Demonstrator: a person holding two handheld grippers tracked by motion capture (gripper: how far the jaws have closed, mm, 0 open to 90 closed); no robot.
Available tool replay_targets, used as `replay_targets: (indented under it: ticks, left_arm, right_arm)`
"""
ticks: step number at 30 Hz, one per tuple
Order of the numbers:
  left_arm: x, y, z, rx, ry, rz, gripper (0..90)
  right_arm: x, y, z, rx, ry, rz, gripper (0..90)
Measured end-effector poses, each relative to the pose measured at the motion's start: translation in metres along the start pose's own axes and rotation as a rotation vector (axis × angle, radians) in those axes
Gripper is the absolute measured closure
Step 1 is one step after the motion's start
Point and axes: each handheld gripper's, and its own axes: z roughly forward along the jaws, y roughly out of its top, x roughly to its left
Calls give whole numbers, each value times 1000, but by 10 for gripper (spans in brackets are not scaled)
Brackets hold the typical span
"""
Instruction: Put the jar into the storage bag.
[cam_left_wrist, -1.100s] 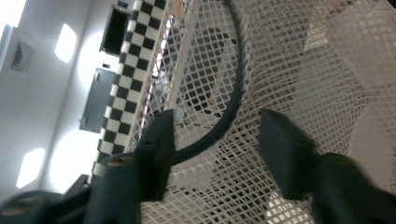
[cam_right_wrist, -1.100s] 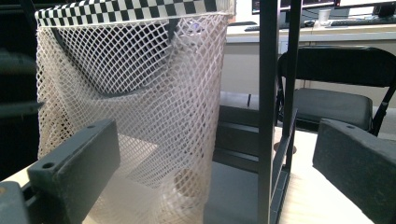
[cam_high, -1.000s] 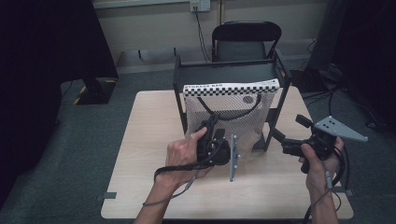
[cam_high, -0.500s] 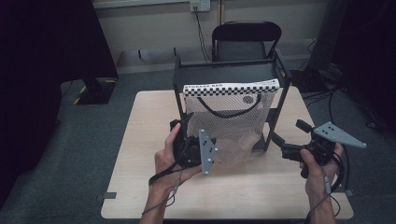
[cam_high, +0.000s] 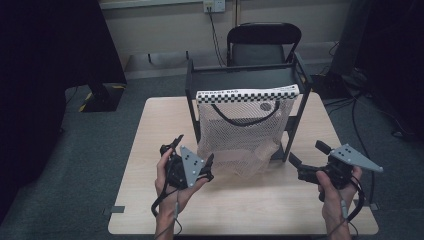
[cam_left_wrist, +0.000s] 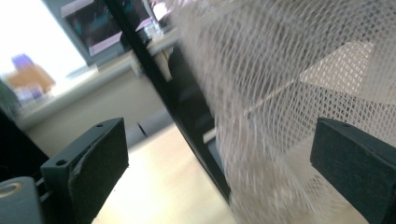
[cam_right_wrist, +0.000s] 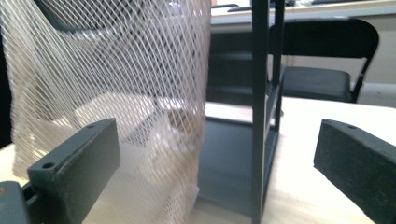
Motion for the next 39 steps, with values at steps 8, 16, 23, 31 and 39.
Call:
replay_targets:
  ticks: [8, 16, 23, 31, 39]
  left_arm:
    - [-2, -54, 13, 197, 46, -173, 37]
    - [-5, -97, 28, 362, 55, -291, 37]
    - [-7, -115, 33, 440, 87, -304, 43]
    - [-12, -133, 41, 532, 112, -270, 48]
    - [-9, -138, 43, 533, 112, -308, 14]
  right_arm:
    - [1, -38, 9, 73, -22, 19, 7]
    - [1, -72, 20, 170, -89, 30, 16]
    - [1, -96, 31, 305, -182, 18, 26]
    - [1, -113, 43, 436, -246, 18, 35]
    - [0, -121, 51, 515, -287, 25, 38]
